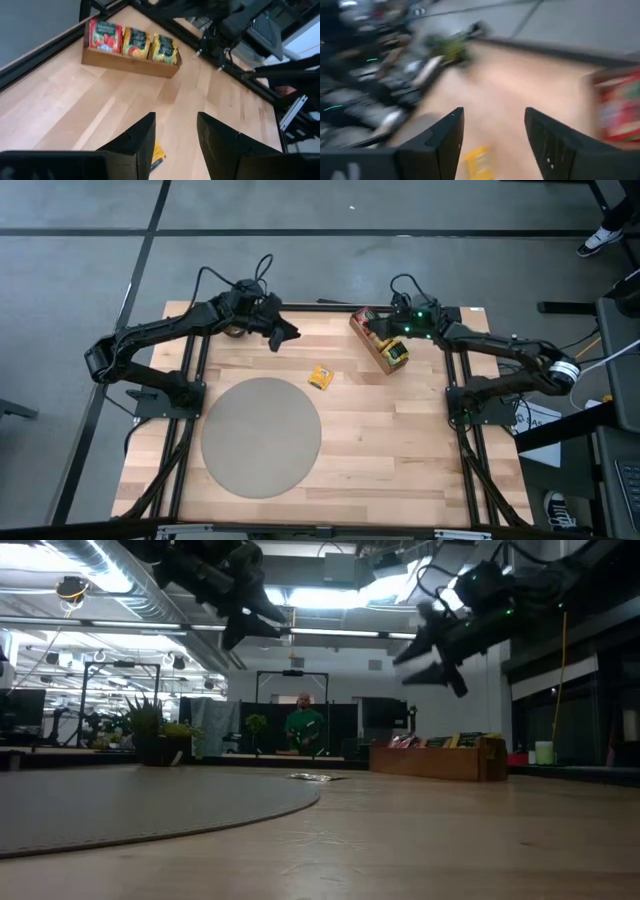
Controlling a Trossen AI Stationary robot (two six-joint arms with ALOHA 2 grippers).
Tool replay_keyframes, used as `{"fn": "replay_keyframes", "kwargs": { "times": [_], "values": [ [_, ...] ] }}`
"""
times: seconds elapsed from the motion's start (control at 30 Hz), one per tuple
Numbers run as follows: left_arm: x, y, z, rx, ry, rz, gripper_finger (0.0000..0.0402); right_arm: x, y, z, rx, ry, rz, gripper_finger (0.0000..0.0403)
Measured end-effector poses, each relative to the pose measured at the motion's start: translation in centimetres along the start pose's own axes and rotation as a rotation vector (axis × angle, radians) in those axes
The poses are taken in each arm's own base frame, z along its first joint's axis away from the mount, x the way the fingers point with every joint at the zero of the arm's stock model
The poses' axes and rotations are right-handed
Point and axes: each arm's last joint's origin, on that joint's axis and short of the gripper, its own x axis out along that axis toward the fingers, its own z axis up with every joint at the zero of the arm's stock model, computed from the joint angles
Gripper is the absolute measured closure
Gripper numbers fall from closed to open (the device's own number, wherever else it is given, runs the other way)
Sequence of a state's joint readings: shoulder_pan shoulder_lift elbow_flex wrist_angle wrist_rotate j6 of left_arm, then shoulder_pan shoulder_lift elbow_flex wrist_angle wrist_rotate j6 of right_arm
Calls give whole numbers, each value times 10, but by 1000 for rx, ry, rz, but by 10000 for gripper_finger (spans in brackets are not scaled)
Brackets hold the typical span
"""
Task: Pick & Place Tea
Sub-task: Put the orange tea bag into the middle section of the wooden organizer
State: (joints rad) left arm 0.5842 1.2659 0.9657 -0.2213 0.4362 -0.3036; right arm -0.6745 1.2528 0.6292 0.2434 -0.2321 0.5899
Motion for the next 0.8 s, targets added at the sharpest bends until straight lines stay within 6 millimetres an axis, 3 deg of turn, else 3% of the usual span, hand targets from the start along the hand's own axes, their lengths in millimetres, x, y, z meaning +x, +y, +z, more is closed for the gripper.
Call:
{"fn": "replay_keyframes", "kwargs": {
  "times": [0.17,0.53,0.8],
  "values": [
    [2,-1,-7,21,55,24,261,-2,23,-11,109,145,210,201],
    [45,-3,-32,45,213,98,261,9,58,-47,180,315,275,236],
    [81,11,-56,-229,370,88,261,39,77,-59,105,394,293,324]
  ]
}}
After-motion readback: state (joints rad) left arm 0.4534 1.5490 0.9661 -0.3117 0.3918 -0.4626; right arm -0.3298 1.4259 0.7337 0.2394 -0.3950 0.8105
